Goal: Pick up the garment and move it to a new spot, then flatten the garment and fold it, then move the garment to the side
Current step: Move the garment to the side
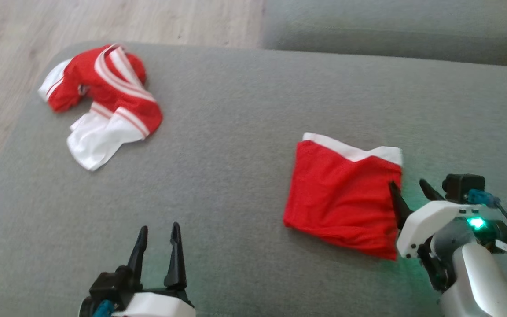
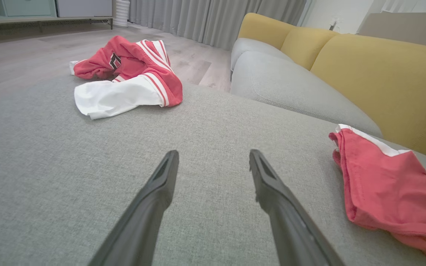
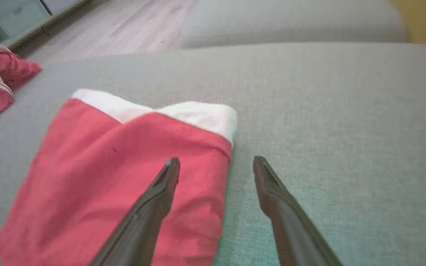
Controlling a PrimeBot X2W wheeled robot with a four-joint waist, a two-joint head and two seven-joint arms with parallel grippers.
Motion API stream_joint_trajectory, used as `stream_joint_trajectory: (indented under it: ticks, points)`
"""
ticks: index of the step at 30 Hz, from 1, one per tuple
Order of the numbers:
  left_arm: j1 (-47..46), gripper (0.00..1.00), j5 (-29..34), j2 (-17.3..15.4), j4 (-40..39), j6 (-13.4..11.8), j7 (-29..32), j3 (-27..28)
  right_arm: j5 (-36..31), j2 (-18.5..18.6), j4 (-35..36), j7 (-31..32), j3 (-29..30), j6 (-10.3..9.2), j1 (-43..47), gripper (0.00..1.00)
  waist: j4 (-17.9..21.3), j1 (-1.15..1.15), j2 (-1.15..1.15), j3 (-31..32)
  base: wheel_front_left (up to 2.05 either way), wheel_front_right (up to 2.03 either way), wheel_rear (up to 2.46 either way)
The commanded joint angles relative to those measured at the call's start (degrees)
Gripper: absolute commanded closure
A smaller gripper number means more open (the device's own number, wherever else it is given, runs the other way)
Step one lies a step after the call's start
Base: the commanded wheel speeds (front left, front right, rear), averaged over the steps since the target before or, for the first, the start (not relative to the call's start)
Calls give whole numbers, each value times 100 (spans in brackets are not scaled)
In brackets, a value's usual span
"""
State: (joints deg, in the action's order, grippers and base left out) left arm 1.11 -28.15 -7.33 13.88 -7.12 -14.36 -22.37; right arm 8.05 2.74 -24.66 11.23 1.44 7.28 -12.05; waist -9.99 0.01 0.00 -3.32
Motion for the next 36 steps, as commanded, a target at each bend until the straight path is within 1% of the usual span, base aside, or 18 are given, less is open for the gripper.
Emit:
stream_joint_trajectory:
  ticks: [1, 5, 8, 9, 10, 11, 12, 16, 20, 23, 27, 31, 33, 36]
  points:
    - [-272, 0, 69, 43, -113, 32, -47, 136, -154, 14, -66, 217, 19, 21, -332, 0, -261, -1, 0, -213, 0, 0, 0]
    - [-306, 0, 76, 87, -64, 63, -53, 133, -227, 14, -346, 459, 157, 21, -432, 0, -390, -1, 0, -295, 0, 0, 0]
    - [-323, 0, 89, 130, -23, 85, -57, 143, -73, 14, -522, 602, 164, 21, -504, 0, -451, -1, 0, -352, 0, 0, 0]
    - [-327, 0, 96, 142, -12, 90, -58, 150, -40, 14, -558, 622, 158, 21, -526, 18, -457, -1, 0, -366, 0, 0, 0]
    - [-328, 0, 105, 153, -1, 94, -59, 157, -7, 14, -596, 639, 151, 21, -546, 59, -457, -1, 0, -377, 0, 0, 0]
    - [-327, 0, 114, 164, 8, 99, -60, 163, 24, 14, -630, 651, 140, 21, -567, 76, -449, -1, 0, -389, 0, 0, 0]
    - [-327, 0, 126, 174, 10, 106, -61, 169, 55, 14, -654, 646, 124, 21, -593, 99, -429, -1, 0, -404, 0, 0, 0]
    - [-355, 0, 218, 198, -31, 142, -62, 181, 192, 15, -642, 465, 89, 21, -768, 100, -237, -1, 0, -504, 0, 0, 0]
    - [-433, 0, 333, 193, -176, 166, -62, 206, 149, 115, -539, 253, 153, 21, -991, 100, 141, -1, 0, -694, 0, 0, 0]
    - [-546, 0, 414, 158, -300, 194, -62, 208, 95, 252, -424, 99, 249, 21, -1164, 100, 519, -1, 0, -897, 0, 0, 0]
    - [-747, 0, 527, 86, -464, 204, -60, 189, 50, 404, -254, -27, 393, 21, -1374, 100, 1126, -1, 0, -1230, 0, 0, 0]
    - [-1007, 0, 625, -26, -602, 228, 38, 158, 17, 481, -83, -110, 498, 21, -1549, 100, 1715, -1, 0, -1548, 0, 0, 0]
    - [-1131, 0, 685, -76, -676, 239, 108, 124, 24, 498, -21, -140, 535, 21, -1630, 100, 1955, -1, 0, -1690, 0, 0, 0]
    - [-1310, 0, 763, -148, -790, 259, 227, 72, 43, 524, 16, -187, 580, 21, -1759, 100, 2214, -1, 0, -1874, 0, 0, 0]
